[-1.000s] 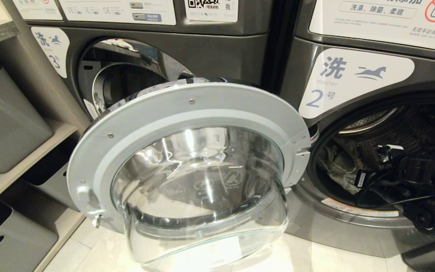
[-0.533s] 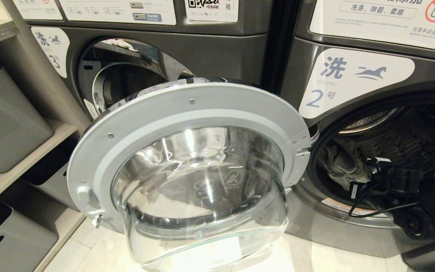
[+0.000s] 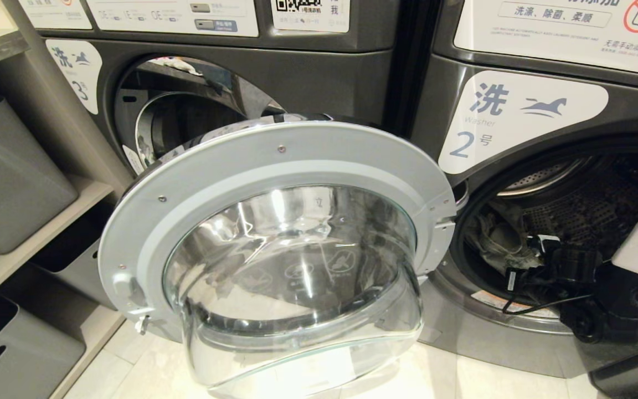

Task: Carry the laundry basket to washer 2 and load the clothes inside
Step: Close the washing machine door with the left hand

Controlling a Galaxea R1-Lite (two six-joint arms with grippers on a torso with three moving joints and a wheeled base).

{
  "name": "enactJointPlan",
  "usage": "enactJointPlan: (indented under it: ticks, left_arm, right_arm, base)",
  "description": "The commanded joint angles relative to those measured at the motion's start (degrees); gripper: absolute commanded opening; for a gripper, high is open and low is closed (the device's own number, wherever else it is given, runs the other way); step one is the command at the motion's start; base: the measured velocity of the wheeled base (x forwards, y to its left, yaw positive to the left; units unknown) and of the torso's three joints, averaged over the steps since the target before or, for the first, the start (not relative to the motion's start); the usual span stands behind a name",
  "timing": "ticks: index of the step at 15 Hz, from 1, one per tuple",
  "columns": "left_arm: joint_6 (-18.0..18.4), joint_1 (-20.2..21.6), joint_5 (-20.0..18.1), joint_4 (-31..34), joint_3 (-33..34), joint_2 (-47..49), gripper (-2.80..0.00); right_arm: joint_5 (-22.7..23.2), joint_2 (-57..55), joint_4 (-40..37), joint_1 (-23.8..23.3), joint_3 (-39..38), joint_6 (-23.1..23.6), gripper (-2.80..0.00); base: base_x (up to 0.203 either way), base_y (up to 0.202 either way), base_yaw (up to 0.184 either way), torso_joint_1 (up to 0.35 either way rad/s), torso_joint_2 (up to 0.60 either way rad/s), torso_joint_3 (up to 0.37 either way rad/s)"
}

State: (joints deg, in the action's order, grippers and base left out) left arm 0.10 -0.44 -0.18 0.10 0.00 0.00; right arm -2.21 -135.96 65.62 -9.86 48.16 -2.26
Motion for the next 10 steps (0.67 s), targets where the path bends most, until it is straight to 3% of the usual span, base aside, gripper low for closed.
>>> enactJointPlan:
  ticks: [1,10]
  left_arm:
    - [-0.01,0.00,0.01,-0.01,0.00,0.09,-2.80]
    - [0.08,0.00,0.01,0.08,0.00,0.09,-2.80]
  right_arm:
    - [-0.09,-3.63,0.18,-0.19,3.83,0.11,-2.80]
    - [-2.09,-13.31,-12.70,-0.95,28.57,1.77,-2.80]
  base:
    - [0.000,0.000,0.000,0.000,0.00,0.000]
    - [0.000,0.000,0.000,0.000,0.00,0.000]
